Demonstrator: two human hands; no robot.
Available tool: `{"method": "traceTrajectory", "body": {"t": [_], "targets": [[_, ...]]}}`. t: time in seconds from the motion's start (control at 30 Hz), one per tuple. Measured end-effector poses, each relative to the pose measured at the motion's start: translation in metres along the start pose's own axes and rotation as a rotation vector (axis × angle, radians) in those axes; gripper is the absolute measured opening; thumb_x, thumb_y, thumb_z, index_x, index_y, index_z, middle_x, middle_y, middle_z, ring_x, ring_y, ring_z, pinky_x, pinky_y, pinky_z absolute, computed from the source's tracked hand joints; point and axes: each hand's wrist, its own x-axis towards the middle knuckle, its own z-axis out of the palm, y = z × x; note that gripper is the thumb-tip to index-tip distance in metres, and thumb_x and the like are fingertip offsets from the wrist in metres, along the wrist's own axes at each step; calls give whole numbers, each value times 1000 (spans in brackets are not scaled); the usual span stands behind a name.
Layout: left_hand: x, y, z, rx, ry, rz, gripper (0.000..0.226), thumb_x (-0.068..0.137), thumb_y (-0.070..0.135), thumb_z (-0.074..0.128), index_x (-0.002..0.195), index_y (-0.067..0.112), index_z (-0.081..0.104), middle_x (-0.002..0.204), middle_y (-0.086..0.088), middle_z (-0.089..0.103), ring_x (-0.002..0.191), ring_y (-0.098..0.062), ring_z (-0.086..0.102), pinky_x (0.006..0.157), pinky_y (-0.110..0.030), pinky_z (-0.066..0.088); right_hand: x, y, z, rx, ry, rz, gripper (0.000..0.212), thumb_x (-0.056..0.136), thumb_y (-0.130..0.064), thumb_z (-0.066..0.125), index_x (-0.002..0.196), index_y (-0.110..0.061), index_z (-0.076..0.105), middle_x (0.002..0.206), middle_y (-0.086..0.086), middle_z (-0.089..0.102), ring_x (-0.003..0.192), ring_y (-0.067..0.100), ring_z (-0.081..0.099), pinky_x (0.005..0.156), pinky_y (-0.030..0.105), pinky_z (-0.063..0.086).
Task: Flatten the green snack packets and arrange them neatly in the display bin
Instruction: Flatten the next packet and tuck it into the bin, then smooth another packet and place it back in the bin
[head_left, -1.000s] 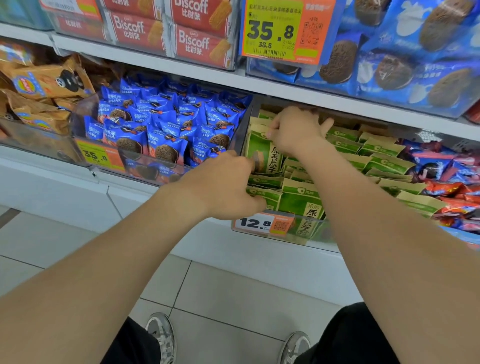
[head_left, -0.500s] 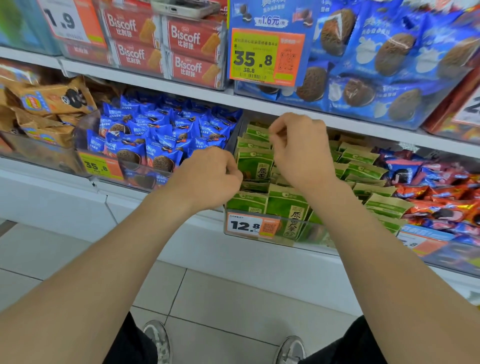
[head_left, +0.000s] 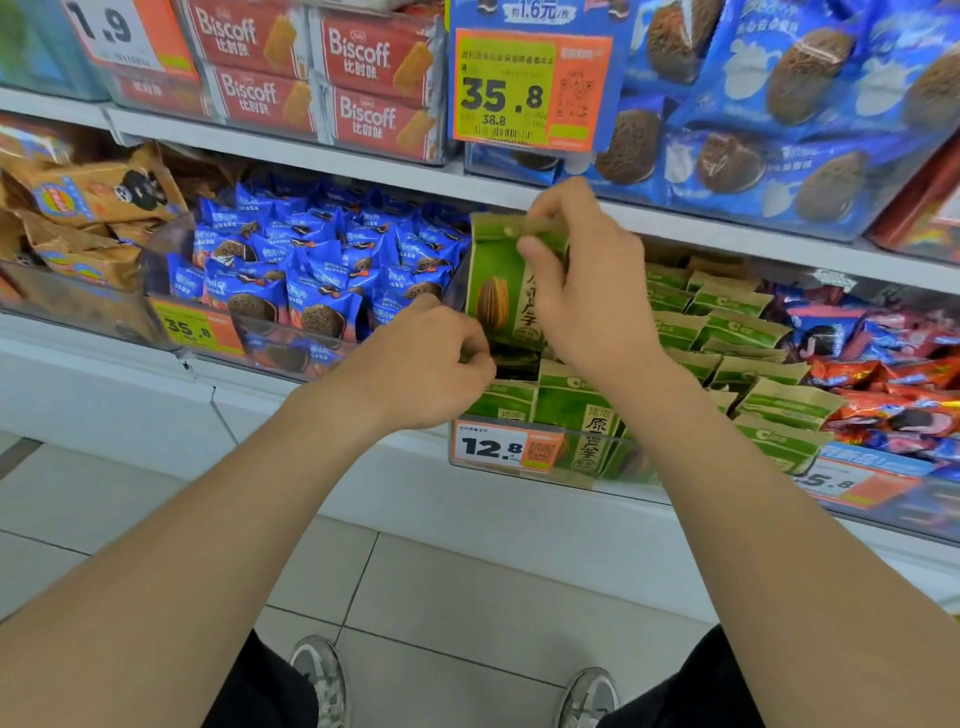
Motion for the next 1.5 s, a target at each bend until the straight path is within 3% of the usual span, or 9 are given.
{"method": "traceTrajectory", "body": {"t": [0.07, 0.23, 0.33, 0.43, 0.57, 0.83, 1.1, 1.33, 1.5], "targets": [[-3, 4, -4, -27, 108, -59, 20, 94, 24, 57, 96, 28, 76, 94, -2, 68, 93, -21, 61, 88, -42, 56, -5, -8, -8, 108, 207, -41, 13, 104, -4, 57, 118, -1, 58, 105, -7, 64, 78, -14, 50, 72, 4, 35], [-14, 20, -17, -132, 462, -180, 16, 101, 13, 48, 100, 15, 64, 90, -6, 69, 86, -30, 62, 75, -41, 51, -13, -26, -26, 272, 515, 10, 16, 107, -3, 50, 122, 2, 56, 91, -19, 57, 65, -1, 49, 61, 17, 37], [-24, 35, -20, -416, 542, -120, 20, 106, 23, 49, 100, 15, 66, 84, 3, 70, 79, -14, 64, 69, -29, 47, -26, -25, -30, 252, 256, 98, 19, 102, -7, 60, 121, -9, 62, 74, -16, 56, 55, 5, 47, 56, 22, 35], [-34, 48, -5, -699, 410, -139, 17, 107, 28, 57, 100, 20, 70, 79, 15, 70, 73, -1, 62, 73, -24, 49, -44, -31, -29, 252, 36, 184, 26, 99, -9, 66, 124, -15, 61, 70, -15, 59, 56, 7, 55, 61, 23, 40], [-41, 50, 16, -949, 365, -283, 17, 110, 22, 56, 109, 18, 73, 98, -3, 80, 95, -26, 76, 93, -53, 61, -65, -49, -34, 674, -54, 586, 19, 109, -27, 58, 118, -15, 69, 93, 9, 78, 81, 22, 75, 73, 42, 60], [-68, 49, 48, -981, 590, -361, 12, 97, 31, 66, 100, 30, 54, 99, -11, 69, 89, -29, 70, 91, -62, 56, -115, -68, -20, 1400, -142, 1113, 40, 102, -40, 63, 124, -9, 76, 119, 17, 78, 117, 33, 73, 107, 53, 56], [-81, 67, 41, -1036, 342, -198, 55, 94, 51, 76, 97, -1, 59, 80, -2, 58, 73, -13, 58, 68, -32, 50, -115, -60, -28, 875, 25, 869, 25, 104, -20, 65, 92, -1, 78, 97, 23, 77, 90, 35, 75, 90, 50, 61], [-82, 66, 48, -974, 220, -110, 24, 109, 24, 60, 96, 6, 69, 82, -12, 66, 78, -22, 62, 79, -45, 52, -127, -47, -40, 1065, 32, 964, 32, 104, -20, 67, 106, 11, 73, 106, 31, 75, 98, 39, 74, 99, 52, 60], [-86, 61, 52, -942, 226, -50, 20, 110, 24, 59, 97, 10, 67, 92, -27, 68, 85, -44, 68, 86, -66, 59, -144, -39, -47, 910, -32, 769, 24, 101, -23, 71, 105, 0, 78, 98, 17, 80, 96, 33, 77, 93, 47, 63]]}}
